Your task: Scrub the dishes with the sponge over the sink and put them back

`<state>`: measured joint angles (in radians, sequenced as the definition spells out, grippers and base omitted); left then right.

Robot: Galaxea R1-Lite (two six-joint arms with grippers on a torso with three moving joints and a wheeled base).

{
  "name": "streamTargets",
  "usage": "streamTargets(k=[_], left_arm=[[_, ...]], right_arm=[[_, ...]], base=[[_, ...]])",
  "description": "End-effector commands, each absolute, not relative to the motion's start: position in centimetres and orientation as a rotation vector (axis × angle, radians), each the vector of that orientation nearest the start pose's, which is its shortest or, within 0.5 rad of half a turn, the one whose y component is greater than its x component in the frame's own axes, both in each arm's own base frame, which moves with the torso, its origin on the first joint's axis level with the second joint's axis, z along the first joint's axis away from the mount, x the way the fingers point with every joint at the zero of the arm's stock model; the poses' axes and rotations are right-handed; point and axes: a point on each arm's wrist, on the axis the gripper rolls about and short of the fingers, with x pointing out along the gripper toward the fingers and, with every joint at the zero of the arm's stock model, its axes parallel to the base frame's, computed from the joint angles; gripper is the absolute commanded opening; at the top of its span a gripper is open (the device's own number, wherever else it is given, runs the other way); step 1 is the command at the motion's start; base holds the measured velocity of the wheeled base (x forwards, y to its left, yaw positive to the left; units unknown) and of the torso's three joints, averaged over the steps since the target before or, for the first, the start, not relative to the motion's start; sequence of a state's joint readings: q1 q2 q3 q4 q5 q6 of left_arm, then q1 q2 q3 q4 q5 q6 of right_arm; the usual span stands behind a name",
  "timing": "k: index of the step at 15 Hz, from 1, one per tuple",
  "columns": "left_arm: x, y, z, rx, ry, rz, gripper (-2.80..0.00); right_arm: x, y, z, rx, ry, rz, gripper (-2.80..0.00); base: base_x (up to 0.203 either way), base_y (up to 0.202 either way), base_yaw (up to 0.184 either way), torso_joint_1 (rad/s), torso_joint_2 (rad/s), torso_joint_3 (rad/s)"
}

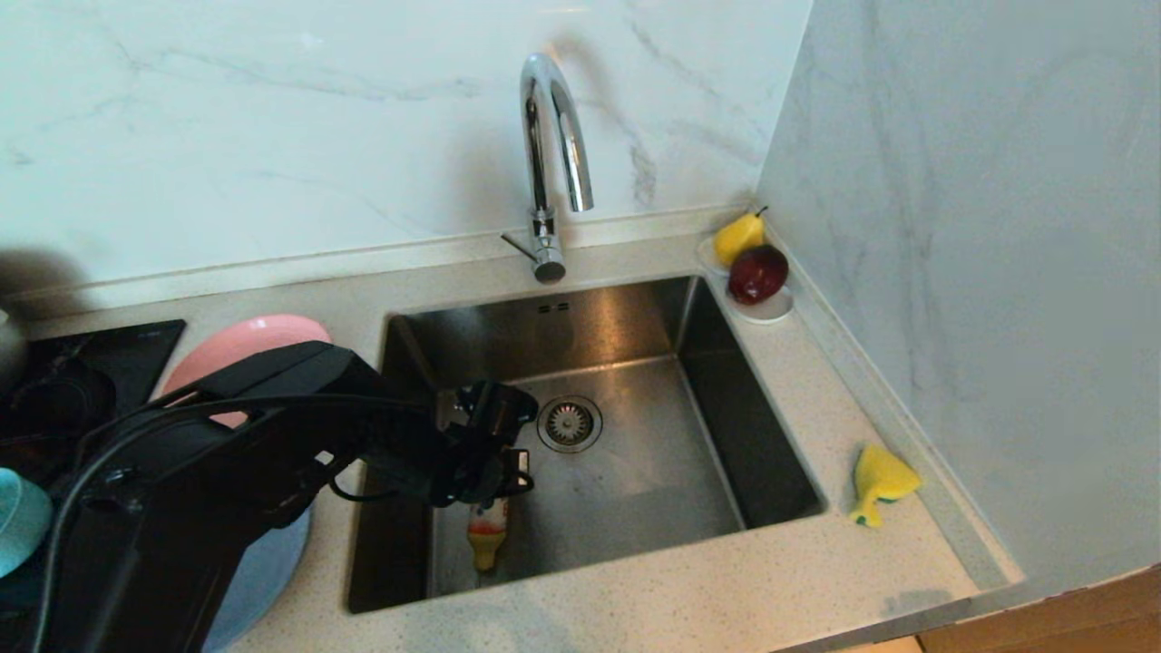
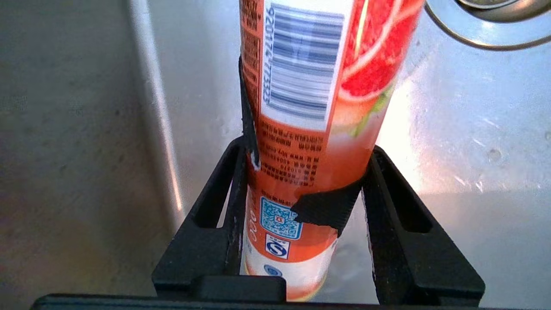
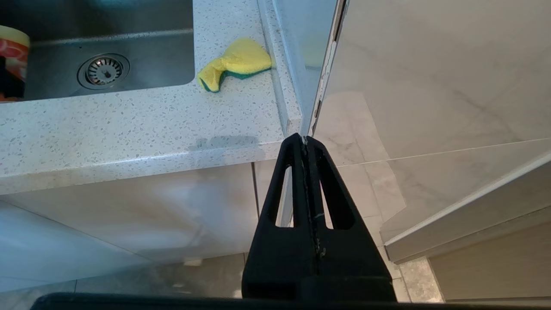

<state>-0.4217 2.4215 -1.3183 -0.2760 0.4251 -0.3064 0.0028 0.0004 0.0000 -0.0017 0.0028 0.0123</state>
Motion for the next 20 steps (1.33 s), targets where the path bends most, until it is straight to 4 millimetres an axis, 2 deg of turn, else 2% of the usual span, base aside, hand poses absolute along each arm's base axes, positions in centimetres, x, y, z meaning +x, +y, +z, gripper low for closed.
streamTargets(k=[1,6,10,16,20], left_arm=[[41.0,-17.4,-0.5,0.047,0.740,0.120,-2.80],[41.6,-17.7,-1.4,0.056,0.740,0.118,-2.80],[42.6,-18.1,-0.6,0.043,0.699,0.111,-2.80],[43.3,-17.2,-1.5,0.086,0.712,0.119,-2.80],[43.9,-17.4,-1.7,0.114,0.704,0.103,-2.80]], right_arm=[[-2.3,0.0,7.6,0.012,-0.002,0.006,-2.80],[-2.3,0.0,7.6,0.012,-0.003,0.006,-2.80],[-2.3,0.0,7.6,0.012,-0.002,0.006,-2.80],[-2.3,0.0,7.6,0.012,-0.002,0.006,-2.80],[-2.3,0.0,7.6,0.012,-0.002,0.006,-2.80]], base=[[0.000,0.000,0.000,0.000,0.00,0.000],[0.000,0.000,0.000,0.000,0.00,0.000],[0.000,0.000,0.000,0.000,0.00,0.000],[0.000,0.000,0.000,0.000,0.00,0.000],[0.000,0.000,0.000,0.000,0.00,0.000]])
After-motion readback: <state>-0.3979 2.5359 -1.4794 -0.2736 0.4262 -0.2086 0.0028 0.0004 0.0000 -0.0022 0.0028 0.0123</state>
